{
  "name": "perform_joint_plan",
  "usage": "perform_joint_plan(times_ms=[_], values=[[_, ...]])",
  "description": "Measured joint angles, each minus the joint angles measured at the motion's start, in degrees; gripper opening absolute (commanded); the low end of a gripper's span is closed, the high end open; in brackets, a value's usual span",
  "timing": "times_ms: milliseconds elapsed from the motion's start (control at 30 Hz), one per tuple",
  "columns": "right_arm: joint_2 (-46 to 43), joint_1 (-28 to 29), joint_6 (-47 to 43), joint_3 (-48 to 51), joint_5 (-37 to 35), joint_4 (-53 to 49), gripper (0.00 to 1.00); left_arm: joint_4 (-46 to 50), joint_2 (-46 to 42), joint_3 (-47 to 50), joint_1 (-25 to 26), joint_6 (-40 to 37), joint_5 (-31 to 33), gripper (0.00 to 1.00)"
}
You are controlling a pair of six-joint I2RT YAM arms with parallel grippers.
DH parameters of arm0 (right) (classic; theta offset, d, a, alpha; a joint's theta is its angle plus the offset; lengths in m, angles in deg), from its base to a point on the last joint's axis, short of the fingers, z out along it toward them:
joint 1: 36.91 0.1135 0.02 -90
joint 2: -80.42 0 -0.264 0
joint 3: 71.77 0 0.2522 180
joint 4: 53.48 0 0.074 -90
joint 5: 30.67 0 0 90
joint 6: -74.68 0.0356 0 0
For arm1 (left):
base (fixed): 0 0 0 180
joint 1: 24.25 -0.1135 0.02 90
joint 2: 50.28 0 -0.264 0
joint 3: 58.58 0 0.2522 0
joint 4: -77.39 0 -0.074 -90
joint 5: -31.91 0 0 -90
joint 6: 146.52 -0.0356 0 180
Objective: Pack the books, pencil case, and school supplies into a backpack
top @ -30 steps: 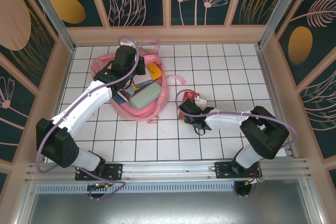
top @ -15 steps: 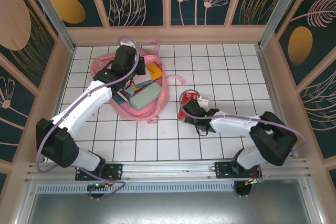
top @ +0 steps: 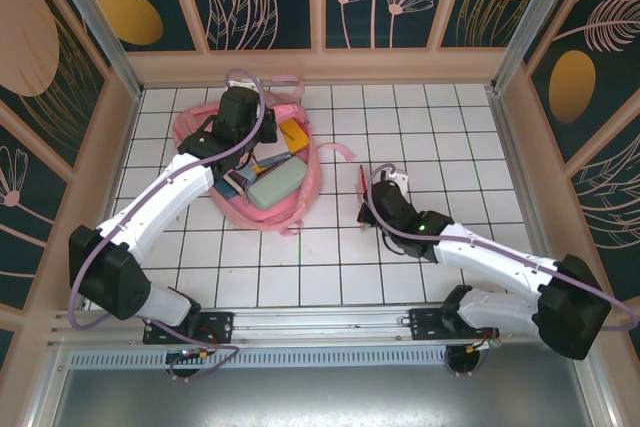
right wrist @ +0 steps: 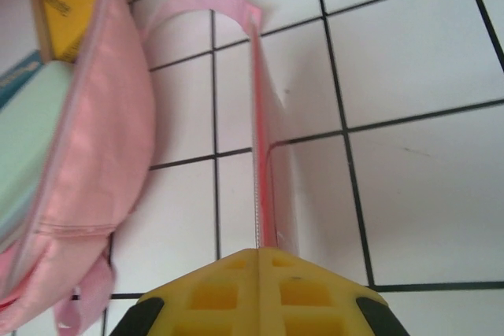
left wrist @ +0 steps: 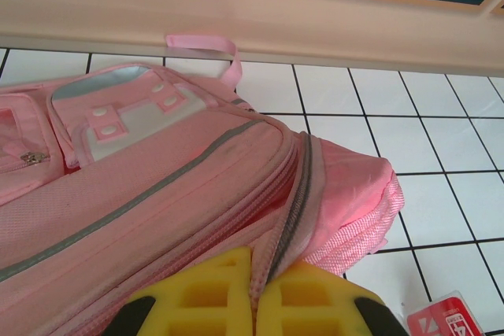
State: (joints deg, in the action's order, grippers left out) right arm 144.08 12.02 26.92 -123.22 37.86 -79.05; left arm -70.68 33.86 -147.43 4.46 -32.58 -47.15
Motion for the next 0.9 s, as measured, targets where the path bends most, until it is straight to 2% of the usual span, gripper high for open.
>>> perform_joint_plan(times_ms=[400,433,467,533,700,900], values=[[1.1,0.0,-7.4,-8.0,6.6,6.1,0.00,0.0,-0.2,0.0,-0.3,0.4,-0.2,0.00],[1.8,-0.1,-7.5,-8.7,6.6,6.1,0.06,0.0,-0.2,0.0,-0.4,0.4,-0.2,0.00],[2.5,-0.2,-7.4,-9.1,6.6,6.0,0.18,0.0,-0.2,0.0,-0.4,0.4,-0.3,0.00],[3.8,-1.0,-7.4,-9.3,6.8,5.7,0.30,0.0,-0.2,0.0,-0.4,0.4,-0.3,0.00],[6.6,-4.7,-6.9,-6.0,9.4,5.6,0.40,0.0,-0.3,0.0,-0.6,0.4,-0.5,0.00],[9.9,-10.4,-6.7,3.4,16.3,6.7,0.44,0.0,-0.3,0.0,-0.6,0.4,-0.7,0.00]])
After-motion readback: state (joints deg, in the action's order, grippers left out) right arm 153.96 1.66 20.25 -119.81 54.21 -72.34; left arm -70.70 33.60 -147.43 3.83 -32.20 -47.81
